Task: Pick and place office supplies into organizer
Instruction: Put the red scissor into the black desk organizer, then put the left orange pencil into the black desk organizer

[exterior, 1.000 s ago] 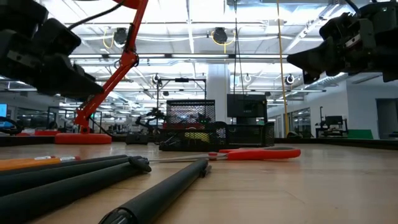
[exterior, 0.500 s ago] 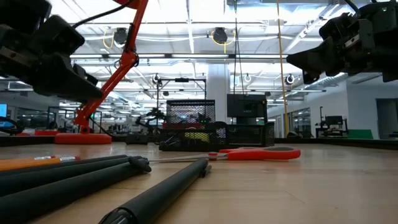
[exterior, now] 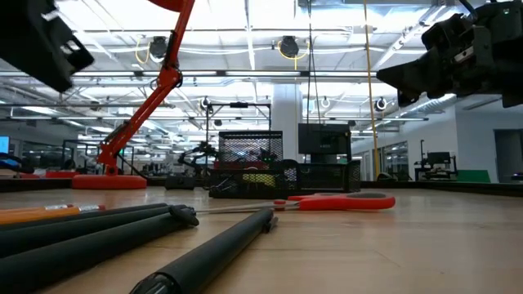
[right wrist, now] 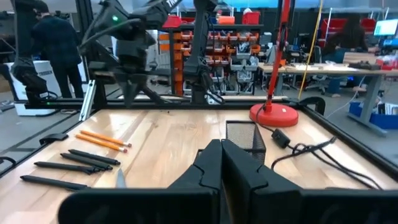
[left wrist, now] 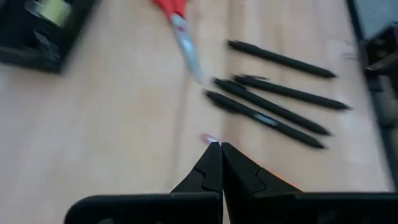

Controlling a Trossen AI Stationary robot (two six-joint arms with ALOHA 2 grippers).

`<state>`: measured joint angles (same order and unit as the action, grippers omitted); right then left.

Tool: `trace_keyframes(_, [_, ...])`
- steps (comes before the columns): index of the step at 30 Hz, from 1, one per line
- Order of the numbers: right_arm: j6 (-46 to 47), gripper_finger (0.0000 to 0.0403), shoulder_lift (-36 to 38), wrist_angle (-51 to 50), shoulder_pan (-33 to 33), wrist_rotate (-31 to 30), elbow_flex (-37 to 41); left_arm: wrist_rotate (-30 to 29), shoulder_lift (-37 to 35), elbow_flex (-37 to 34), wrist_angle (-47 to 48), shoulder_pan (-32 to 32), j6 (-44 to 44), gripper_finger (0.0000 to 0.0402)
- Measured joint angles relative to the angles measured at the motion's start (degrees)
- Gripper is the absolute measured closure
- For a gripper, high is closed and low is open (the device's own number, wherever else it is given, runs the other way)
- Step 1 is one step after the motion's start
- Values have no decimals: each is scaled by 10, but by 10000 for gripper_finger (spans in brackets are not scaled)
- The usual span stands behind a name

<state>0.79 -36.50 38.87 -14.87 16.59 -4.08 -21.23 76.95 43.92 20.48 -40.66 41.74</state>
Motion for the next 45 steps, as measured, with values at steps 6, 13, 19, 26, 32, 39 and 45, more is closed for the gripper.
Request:
trace_keyframes(6, [0,403,0,0,0,1,0,42,90,75,50,-16,139,401])
trace_keyframes(13, [14,403,0,0,0,2,0,100,222,176,204,-1,271,401])
trace_keyframes(19, [18,400,0,0,0,2,0,106,251,238,267,23,221,392])
trace_keyframes(26, [17,399,0,3,0,2,0,116,246,266,261,54,232,383])
trace_keyframes(32, [22,399,0,3,0,2,0,114,246,265,266,62,235,331])
trace_keyframes(39, [33,399,0,-6,0,3,0,153,264,265,261,69,244,255])
trace_keyframes(45, [46,399,0,-7,0,3,0,173,294,264,262,69,256,245])
